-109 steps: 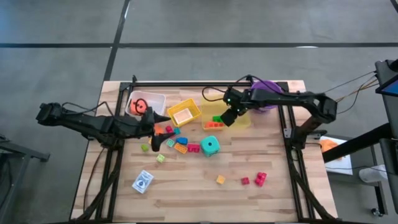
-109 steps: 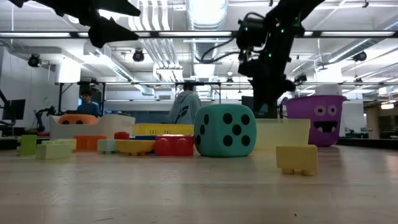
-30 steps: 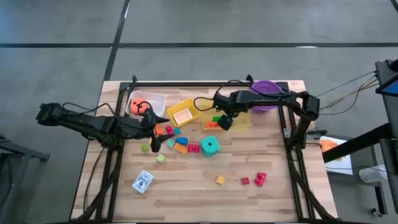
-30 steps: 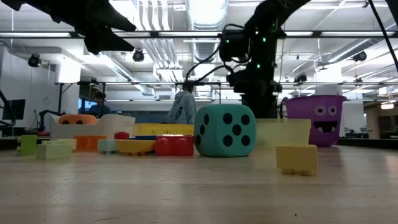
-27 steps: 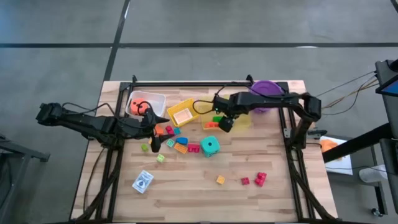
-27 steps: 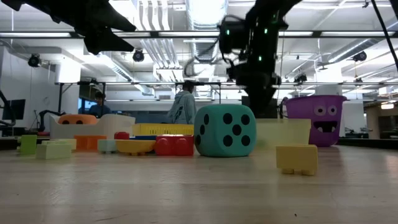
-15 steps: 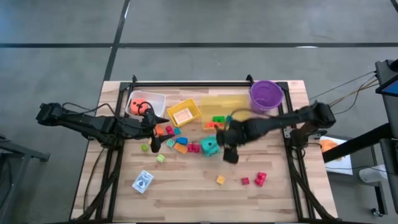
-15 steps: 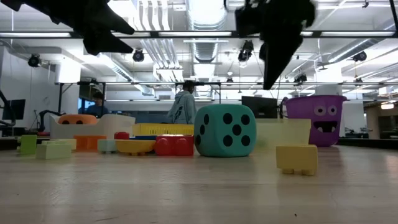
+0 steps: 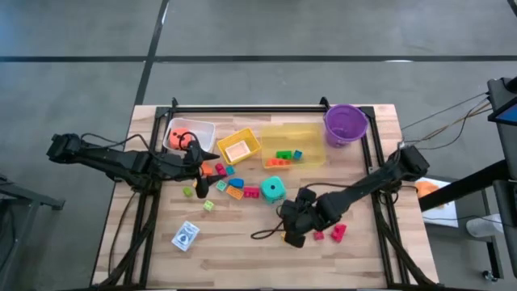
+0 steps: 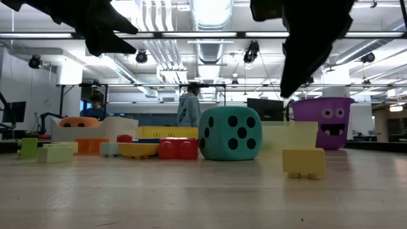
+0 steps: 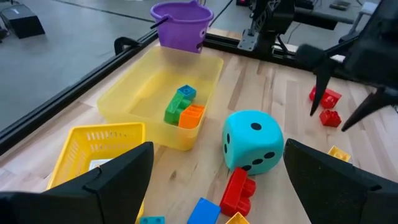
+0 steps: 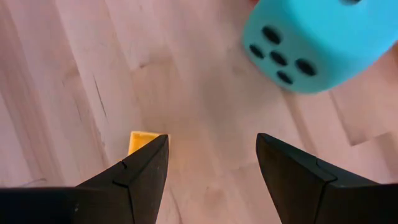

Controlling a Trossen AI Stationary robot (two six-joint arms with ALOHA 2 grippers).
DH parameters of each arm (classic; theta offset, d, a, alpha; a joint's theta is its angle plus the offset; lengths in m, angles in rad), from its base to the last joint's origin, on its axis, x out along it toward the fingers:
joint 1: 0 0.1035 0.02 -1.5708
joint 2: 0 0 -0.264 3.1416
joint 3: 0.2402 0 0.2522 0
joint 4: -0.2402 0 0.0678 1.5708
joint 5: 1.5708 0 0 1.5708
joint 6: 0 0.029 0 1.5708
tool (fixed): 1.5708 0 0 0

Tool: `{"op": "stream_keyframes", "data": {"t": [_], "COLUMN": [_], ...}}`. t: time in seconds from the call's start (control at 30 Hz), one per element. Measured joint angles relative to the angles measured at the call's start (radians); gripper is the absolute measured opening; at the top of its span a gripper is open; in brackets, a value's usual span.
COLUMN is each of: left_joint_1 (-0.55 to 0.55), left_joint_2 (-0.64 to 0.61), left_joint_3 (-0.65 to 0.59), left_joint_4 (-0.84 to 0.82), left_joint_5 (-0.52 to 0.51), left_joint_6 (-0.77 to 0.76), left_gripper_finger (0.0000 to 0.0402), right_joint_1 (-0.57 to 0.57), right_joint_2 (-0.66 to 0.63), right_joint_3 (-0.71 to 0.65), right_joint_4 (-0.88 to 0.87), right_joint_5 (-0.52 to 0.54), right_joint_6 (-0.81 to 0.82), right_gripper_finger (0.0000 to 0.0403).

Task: Pick & Place Toys
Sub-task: Put the yellow game piece into the yellow bin

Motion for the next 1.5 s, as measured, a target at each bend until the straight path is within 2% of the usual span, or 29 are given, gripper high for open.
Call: {"op": "stream_keyframes", "data": {"t": [0.17,0.3,0.47,0.7,1.0,1.37,1.5], "left_joint_1": [0.000,0.000,0.000,0.000,0.001,0.001,0.001], "left_joint_2": [0.000,0.000,0.000,0.000,0.000,0.000,0.000], "left_joint_3": [0.000,0.000,0.000,0.000,0.000,0.000,0.000], "left_joint_4": [-0.003,-0.002,-0.003,-0.003,-0.003,-0.003,-0.003], "left_joint_5": [0.000,0.000,0.000,0.000,0.000,0.000,0.001], "left_joint_6": [0.000,0.000,-0.001,0.000,0.000,0.000,0.000], "left_gripper_finger": [0.0358,0.0358,0.0358,0.0358,0.0358,0.0358,0.0359], "right_joint_1": [0.019,0.017,0.018,0.039,0.072,0.100,0.108], "right_joint_2": [0.044,0.068,0.090,0.100,0.099,0.101,0.143], "right_joint_3": [-0.001,-0.001,0.000,0.000,0.000,0.000,0.002], "right_joint_4": [0.010,0.079,0.161,0.151,0.145,0.151,0.156], "right_joint_5": [-0.007,-0.094,-0.105,-0.103,0.000,0.003,-0.012], "right_joint_6": [0.005,0.007,0.035,0.128,0.214,0.216,0.204], "right_gripper_finger": [0.0240,0.0240,0.0240,0.0240,0.0240,0.0240,0.0240]}}
